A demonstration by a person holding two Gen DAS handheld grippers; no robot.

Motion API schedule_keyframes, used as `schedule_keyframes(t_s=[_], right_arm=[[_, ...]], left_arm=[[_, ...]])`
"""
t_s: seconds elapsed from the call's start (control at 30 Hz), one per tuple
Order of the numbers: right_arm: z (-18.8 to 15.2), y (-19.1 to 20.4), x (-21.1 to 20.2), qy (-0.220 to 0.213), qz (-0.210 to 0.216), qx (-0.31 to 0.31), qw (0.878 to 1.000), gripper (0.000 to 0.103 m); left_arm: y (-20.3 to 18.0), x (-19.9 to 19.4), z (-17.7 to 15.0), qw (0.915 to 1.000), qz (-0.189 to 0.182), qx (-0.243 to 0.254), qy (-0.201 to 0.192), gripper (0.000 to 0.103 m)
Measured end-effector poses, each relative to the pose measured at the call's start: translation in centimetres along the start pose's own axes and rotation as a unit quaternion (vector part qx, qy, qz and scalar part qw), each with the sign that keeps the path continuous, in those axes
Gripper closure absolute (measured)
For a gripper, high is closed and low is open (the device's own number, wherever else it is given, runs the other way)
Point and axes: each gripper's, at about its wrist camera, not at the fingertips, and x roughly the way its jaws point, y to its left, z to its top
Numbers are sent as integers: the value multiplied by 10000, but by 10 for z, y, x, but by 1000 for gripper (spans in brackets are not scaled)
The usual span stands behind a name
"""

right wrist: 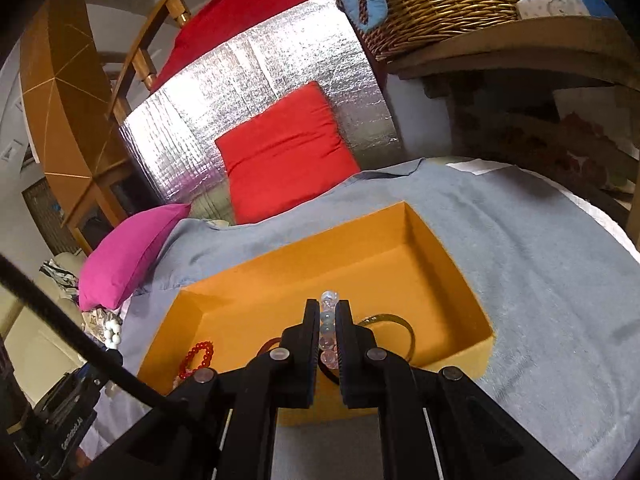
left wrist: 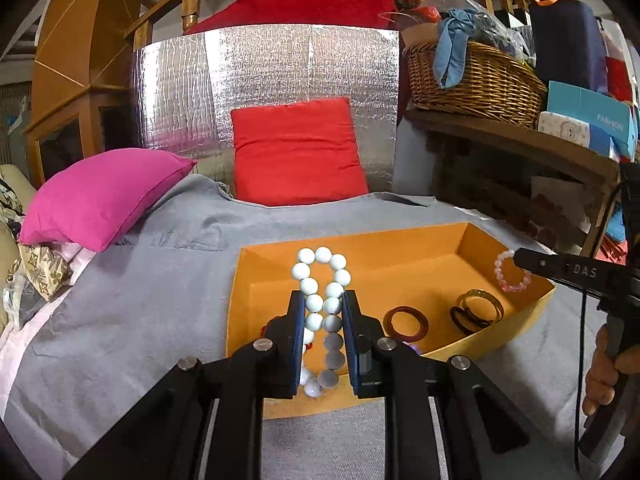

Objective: Organize jewelry
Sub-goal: 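Carry the white and pink bracelets over the orange box with both tools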

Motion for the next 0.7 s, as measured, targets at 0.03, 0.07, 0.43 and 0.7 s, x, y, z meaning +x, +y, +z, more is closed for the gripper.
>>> schedule_keyframes(t_s=[0.03, 0.07, 0.43, 0.7], right_arm=[[1, 2, 2, 8, 8, -17, 10000, 94], [1, 4, 5, 14, 18, -34, 10000, 94], [-2, 19, 32, 175, 100, -133, 9997, 94], [-8, 26, 44, 301, 125, -161, 9993, 94]], left_arm=[[0, 1, 0, 10000, 18, 13, 12, 84], [-1, 2, 0, 10000, 44, 31, 21, 84], [-1, 17, 0, 9996, 183, 48, 231, 84], [-4, 25, -3, 9990, 208, 111, 368, 84]])
